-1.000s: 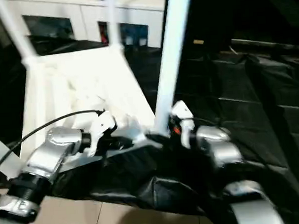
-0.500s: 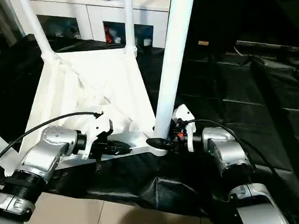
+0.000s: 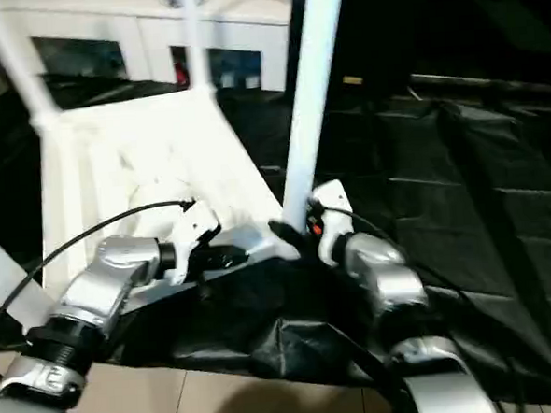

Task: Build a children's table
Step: Rotate leg to tighten

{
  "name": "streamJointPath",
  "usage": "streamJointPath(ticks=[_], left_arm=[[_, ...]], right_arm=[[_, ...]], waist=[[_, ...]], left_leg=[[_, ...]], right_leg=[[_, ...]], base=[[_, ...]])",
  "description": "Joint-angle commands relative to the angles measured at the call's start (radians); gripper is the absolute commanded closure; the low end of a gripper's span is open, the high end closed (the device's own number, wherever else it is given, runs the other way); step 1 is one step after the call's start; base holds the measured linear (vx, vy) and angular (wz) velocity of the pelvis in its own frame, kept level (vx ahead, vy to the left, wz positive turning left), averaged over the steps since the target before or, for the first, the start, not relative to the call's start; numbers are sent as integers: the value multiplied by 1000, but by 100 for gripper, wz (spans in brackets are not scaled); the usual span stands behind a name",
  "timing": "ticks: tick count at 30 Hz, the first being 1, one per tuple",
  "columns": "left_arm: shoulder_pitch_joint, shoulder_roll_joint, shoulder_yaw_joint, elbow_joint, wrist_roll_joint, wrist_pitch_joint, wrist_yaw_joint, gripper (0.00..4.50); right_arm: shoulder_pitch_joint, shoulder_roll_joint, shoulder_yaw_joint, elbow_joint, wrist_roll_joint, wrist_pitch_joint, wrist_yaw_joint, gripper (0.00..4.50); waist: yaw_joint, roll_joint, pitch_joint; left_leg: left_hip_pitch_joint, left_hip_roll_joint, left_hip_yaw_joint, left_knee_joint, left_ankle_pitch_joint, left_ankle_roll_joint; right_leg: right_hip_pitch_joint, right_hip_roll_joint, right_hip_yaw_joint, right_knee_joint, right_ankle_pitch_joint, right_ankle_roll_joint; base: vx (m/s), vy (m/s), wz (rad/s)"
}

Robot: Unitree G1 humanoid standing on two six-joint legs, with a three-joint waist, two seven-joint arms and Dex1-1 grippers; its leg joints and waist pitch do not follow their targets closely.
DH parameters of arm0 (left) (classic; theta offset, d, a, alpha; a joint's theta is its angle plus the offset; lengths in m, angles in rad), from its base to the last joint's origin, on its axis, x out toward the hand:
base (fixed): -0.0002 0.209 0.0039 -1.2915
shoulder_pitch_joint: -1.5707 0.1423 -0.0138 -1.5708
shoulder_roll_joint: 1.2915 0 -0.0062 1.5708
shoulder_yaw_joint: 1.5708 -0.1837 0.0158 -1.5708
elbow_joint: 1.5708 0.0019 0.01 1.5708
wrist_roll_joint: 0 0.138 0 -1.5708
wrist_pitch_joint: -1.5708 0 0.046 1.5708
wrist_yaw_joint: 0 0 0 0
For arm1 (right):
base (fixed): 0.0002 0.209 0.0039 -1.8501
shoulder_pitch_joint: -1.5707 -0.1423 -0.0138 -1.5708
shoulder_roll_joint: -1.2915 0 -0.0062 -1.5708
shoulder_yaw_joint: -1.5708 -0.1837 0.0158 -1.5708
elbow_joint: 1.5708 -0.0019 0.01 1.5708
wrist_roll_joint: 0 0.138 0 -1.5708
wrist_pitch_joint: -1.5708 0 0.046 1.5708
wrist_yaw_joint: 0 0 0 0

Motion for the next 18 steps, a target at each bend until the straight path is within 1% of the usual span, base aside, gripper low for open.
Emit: streamJointPath(ticks=[1,2,3,4,5,6,7,8,9,10,11,12,14,15,16,18], left_arm=[[-13,-80,-52,-44,-25,-7,-9,450],[-13,-81,-53,-45,-24,-7,-9,450],[-9,-85,-58,-54,-22,-4,-6,450],[-5,-88,-61,-61,-19,0,-3,450],[-3,-92,-64,-68,-18,6,3,450],[-3,-92,-65,-69,-18,8,5,450],[-3,-92,-65,-70,-18,9,6,450],[-3,-87,-66,-69,-21,5,1,450],[-2,-74,-67,-67,-23,-4,-13,450],[-3,-66,-68,-64,-24,-17,-26,450],[-3,-58,-68,-64,-26,-23,-38,450],[-3,-52,-67,-62,-26,-25,-45,450],[-6,-37,-62,-54,-26,-35,-59,450],[-9,-29,-58,-49,-25,-37,-67,450],[-10,-28,-58,-49,-25,-37,-69,450],[-13,-14,-55,-41,-22,-45,-85,450]], right_arm=[[7,70,57,54,-31,16,-22,196],[7,71,56,54,-31,15,-22,196],[6,78,56,56,-28,9,-16,161],[2,84,55,62,-28,0,-15,140],[1,86,59,57,-21,-3,15,140],[1,86,59,56,-20,-4,20,124],[1,84,62,52,-19,-6,33,109],[1,75,71,45,-20,-11,54,109],[5,50,92,30,-32,-32,93,89],[6,36,99,24,-34,-36,118,80],[7,24,104,19,-33,-39,142,80],[9,11,110,15,-32,-45,171,80],[19,-19,121,-11,-14,-52,262,80],[27,-38,128,-34,-1,-57,324,80],[28,-41,129,-37,1,-59,336,80],[37,-72,139,-64,15,-49,425,80]], waist=[[2,8,-53],[1,7,-53],[0,9,-54],[-3,12,-54],[-3,12,-54],[-2,10,-56],[-2,10,-56],[-2,10,-57],[-2,10,-58],[0,8,-59],[0,10,-60],[0,9,-60],[1,8,-61],[3,9,-61],[6,7,-61],[10,7,-60]], left_leg=[[3,18,-10,-67,-303,-2],[0,17,-10,-68,-300,1],[0,18,-10,-68,-295,6],[-2,20,-11,-69,-297,7],[0,19,-10,-68,-297,8],[1,20,-9,-66,-290,12],[-2,19,-9,-66,-275,17],[-3,19,-9,-66,-267,20],[-2,19,-7,-64,-261,26],[-3,19,-7,-62,-248,33],[-3,19,-6,-61,-239,37],[-5,18,-6,-60,-228,45],[-6,18,-5,-58,-222,55],[-5,19,-4,-57,-213,62],[-5,19,-3,-56,-207,70],[-6,21,-4,-57,-202,76]], right_leg=[[35,-52,34,-91,-318,-184],[37,-51,34,-91,-315,-184],[37,-51,34,-90,-305,-185],[38,-51,34,-89,-290,-190],[37,-50,33,-89,-285,-192],[38,-50,34,-86,-263,-200],[40,-49,34,-84,-237,-207],[41,-49,34,-82,-223,-210],[42,-48,34,-81,-202,-216],[45,-48,33,-78,-178,-223],[44,-48,34,-77,-161,-228],[46,-48,33,-75,-141,-235],[49,-48,33,-73,-125,-243],[48,-49,34,-72,-111,-249],[49,-48,33,-72,-101,-252],[49,-49,33,-71,-103,-256]], base=[[0,0,0],[0,0,0],[0,0,0],[0,0,0],[0,0,0],[0,0,0],[0,0,0],[0,0,0],[0,0,0],[0,0,0],[0,0,0],[0,0,0],[0,0,0],[0,0,0],[0,0,0],[0,0,0]])
